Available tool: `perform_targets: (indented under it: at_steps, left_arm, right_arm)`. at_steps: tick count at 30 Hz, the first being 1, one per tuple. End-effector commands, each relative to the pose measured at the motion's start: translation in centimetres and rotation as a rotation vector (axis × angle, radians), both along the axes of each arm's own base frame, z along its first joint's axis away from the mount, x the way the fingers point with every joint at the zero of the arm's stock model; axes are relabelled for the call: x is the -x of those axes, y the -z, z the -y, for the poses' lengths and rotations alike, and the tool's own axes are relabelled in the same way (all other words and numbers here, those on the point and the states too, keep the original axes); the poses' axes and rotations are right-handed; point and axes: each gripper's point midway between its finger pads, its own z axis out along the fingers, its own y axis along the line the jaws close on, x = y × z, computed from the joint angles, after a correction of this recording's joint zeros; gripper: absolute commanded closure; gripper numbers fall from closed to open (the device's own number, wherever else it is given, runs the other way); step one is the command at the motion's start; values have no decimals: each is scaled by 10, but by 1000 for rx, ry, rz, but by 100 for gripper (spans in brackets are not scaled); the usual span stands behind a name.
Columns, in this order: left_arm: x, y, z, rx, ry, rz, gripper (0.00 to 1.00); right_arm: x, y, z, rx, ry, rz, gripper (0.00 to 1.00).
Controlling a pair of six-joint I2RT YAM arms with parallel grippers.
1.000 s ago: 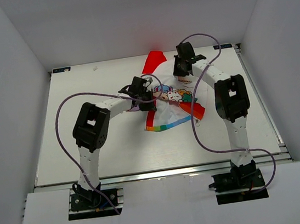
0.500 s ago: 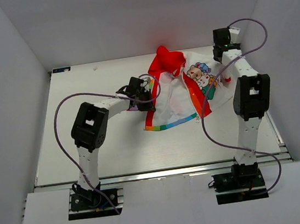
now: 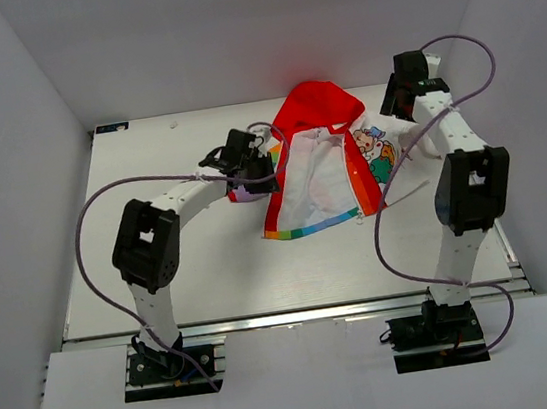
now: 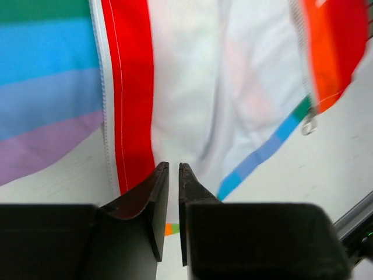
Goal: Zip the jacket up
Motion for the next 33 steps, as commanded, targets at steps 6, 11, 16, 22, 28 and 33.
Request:
perform_targets:
  at_steps: [6,11,16,22,28,33]
  left_arm:
    - [-73,-51,-49,56,-200,111,86]
    - [-93,-6,-58,0,-219,31,92]
    - [-99,15,-80,-123,-297,29,55]
    - [-85,37,-118,-336,-404,-22,21]
    - [-43,90,-166,-743,-445,-119,20]
    - [-21,107,-212,-1001,-525,-189,11]
  right_arm:
    - [76,11,-80,-131,-227,-28,11]
    - [105,59,-96,-176,-233,-139,11]
    - [111,65,-104,-208,-269,-154,11]
    - [119,69,-105,-212,-285,-161,11]
    - [127,72,-103,-215,-286,-157,11]
    - [132,70,-108,-234,-318,-158,11]
